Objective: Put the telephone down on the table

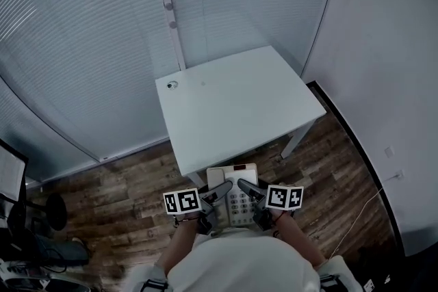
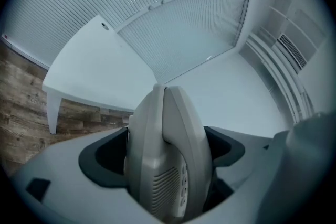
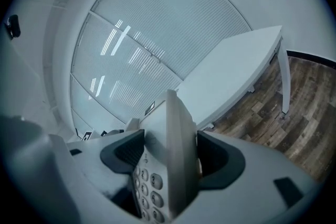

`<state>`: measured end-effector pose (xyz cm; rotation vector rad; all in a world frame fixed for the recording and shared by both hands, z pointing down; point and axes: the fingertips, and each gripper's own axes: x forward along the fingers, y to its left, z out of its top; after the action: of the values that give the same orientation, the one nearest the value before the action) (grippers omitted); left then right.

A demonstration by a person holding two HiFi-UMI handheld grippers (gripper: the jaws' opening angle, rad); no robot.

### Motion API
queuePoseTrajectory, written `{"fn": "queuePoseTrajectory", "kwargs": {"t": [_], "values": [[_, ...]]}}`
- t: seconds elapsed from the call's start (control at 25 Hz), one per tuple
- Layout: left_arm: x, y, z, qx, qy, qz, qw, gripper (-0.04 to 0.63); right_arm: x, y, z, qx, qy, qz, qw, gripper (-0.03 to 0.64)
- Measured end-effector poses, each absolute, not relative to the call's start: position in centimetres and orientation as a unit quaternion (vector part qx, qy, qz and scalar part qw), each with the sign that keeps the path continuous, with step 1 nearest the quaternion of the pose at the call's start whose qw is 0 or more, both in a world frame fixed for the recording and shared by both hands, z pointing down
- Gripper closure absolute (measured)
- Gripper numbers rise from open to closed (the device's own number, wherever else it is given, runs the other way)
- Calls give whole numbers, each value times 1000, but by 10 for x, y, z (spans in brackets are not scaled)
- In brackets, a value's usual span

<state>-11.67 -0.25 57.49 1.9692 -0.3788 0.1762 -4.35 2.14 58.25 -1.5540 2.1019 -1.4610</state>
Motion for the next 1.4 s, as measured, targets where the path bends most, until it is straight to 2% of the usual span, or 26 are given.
{"fn": "queuePoseTrajectory", "kwargs": {"t": [0.68,1.4], "values": [[-111,-104,582,831,-136,83,534,166,-40,-76,589,-537,687,-482,81,299],[-107,-149,591,826,-124,93,543,166,-37,-121,598,-542,676,-492,81,299]]}}
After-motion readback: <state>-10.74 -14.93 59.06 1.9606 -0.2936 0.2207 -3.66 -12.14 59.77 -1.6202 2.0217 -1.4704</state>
